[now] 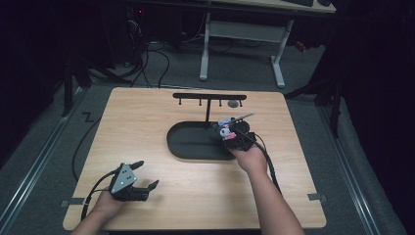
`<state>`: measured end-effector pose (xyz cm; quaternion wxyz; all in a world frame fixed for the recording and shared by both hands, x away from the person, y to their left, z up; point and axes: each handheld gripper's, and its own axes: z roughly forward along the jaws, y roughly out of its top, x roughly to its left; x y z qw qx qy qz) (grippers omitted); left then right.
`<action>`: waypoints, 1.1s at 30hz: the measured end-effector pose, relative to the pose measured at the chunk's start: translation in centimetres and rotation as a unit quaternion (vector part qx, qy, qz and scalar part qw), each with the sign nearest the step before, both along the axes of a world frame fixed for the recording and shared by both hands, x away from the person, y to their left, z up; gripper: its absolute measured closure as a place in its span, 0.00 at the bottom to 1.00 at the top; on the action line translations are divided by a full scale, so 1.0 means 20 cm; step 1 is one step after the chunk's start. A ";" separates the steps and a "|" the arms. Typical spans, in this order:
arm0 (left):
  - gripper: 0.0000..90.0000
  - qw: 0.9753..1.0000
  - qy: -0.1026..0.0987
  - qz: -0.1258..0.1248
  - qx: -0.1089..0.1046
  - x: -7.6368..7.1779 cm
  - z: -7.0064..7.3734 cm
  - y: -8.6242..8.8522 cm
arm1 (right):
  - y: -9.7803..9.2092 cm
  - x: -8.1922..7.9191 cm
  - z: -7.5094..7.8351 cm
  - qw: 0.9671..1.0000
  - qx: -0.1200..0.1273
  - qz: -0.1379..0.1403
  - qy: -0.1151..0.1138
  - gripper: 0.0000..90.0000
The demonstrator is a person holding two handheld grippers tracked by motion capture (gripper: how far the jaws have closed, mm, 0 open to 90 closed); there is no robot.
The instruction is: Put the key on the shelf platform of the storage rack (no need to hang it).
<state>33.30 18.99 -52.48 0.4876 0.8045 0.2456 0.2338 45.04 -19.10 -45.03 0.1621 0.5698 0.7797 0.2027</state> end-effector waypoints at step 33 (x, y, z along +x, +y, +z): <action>0.17 1.000 -0.001 0.000 0.001 0.00 0.00 0.00 | 0.02 0.03 -0.11 0.999 -0.005 -0.001 0.050 0.53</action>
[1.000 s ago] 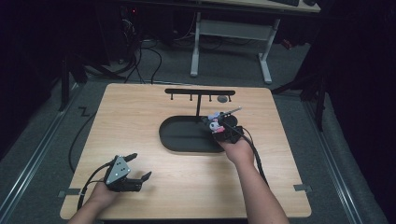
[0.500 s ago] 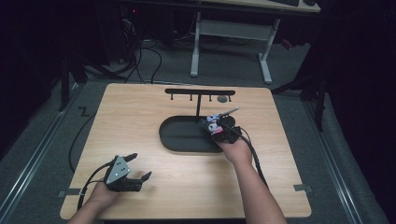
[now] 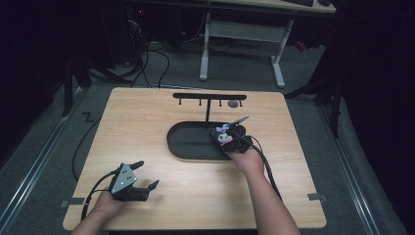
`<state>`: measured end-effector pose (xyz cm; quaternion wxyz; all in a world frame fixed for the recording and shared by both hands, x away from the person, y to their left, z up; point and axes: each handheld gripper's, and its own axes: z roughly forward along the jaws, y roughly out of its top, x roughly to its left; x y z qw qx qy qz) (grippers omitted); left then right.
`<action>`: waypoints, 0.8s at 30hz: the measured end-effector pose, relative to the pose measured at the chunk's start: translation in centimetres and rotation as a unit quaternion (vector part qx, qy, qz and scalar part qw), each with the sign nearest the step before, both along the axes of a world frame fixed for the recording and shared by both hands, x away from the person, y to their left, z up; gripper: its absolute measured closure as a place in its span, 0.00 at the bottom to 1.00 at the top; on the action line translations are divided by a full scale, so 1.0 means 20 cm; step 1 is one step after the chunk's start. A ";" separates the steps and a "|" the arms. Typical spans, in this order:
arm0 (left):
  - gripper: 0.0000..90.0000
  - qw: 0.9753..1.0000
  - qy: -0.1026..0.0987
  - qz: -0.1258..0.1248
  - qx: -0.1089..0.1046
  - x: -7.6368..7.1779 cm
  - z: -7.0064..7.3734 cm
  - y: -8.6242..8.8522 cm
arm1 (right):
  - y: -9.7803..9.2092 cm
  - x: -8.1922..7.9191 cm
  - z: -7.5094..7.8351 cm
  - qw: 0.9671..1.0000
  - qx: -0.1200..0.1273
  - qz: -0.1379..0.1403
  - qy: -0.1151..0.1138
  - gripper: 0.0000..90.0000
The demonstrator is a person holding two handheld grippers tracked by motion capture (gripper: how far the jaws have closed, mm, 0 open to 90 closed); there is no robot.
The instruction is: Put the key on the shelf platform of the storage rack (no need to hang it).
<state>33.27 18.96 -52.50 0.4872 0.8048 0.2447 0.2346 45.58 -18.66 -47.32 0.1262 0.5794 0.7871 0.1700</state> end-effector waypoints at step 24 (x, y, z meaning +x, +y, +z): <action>0.17 1.000 0.000 0.000 0.001 0.00 0.00 0.00 | -0.06 -0.02 0.07 0.999 0.040 -0.011 -0.028 0.34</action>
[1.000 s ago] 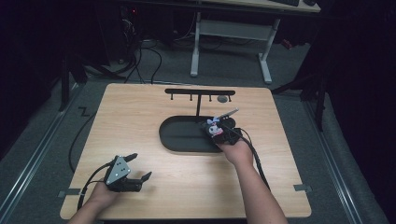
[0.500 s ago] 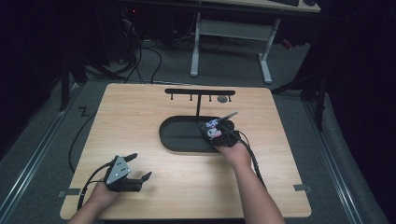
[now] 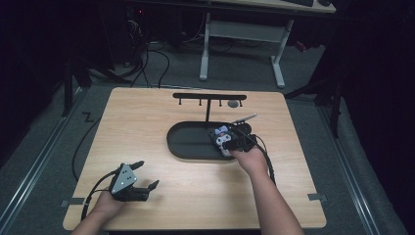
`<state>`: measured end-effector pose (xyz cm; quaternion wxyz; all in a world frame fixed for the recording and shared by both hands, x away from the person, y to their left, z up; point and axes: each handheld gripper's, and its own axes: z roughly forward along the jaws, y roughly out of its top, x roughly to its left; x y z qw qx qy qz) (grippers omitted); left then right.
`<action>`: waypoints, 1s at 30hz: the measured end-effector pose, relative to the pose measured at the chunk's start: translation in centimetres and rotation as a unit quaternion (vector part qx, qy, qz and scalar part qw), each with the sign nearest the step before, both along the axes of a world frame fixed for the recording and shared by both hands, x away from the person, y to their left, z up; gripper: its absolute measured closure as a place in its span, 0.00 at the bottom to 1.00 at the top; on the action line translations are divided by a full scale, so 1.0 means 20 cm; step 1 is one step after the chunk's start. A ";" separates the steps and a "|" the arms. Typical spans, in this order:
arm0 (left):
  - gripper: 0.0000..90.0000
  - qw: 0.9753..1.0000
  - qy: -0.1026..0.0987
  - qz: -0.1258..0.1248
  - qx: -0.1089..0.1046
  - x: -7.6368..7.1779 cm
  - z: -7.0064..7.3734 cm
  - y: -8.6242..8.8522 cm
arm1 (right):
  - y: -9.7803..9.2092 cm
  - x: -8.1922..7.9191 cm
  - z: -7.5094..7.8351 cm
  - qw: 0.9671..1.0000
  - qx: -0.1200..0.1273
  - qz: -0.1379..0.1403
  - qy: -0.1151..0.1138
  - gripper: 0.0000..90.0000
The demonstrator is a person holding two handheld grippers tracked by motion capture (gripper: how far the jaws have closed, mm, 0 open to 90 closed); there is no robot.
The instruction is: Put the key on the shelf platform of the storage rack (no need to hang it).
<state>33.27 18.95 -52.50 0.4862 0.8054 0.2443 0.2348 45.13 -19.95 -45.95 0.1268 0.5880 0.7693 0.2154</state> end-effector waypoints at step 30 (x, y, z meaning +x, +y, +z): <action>0.17 1.000 -0.001 -0.001 0.008 0.00 0.00 -0.01 | -0.16 -0.23 -0.01 0.998 0.004 0.017 -0.053 0.28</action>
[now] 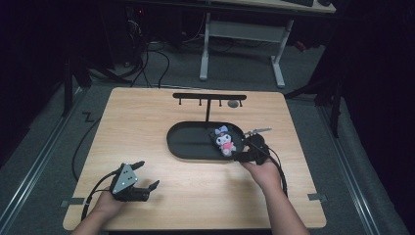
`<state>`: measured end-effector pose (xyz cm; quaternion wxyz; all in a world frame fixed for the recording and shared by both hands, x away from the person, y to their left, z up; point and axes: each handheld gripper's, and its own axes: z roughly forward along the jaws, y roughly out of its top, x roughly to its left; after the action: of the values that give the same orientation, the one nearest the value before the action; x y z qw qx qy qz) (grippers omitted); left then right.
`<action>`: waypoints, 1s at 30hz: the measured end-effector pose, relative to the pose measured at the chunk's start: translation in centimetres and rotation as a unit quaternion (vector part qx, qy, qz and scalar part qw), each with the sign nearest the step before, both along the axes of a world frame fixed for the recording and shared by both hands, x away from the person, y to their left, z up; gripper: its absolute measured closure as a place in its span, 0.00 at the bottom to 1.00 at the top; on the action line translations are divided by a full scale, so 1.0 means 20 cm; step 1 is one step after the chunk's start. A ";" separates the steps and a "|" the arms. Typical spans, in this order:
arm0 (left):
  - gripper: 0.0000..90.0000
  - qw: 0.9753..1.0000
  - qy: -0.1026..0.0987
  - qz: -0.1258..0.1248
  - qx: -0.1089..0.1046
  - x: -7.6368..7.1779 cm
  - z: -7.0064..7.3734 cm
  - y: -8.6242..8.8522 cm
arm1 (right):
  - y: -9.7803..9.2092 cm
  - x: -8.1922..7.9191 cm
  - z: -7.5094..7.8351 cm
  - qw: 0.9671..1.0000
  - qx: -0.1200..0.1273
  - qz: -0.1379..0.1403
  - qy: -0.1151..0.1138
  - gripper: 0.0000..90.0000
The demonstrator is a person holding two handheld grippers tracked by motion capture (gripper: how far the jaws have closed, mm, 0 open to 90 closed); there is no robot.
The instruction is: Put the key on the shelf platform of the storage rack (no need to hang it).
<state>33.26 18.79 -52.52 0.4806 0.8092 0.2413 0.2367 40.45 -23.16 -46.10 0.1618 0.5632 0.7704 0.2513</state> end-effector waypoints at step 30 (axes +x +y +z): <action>0.17 1.000 0.003 0.003 -0.002 0.01 0.00 0.00 | -0.14 -0.50 -0.21 0.991 0.033 -0.027 -0.130 0.17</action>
<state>33.37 18.77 -52.53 0.4805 0.8083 0.2458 0.2352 30.45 -25.90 -50.27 0.2486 0.5510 0.7191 0.3428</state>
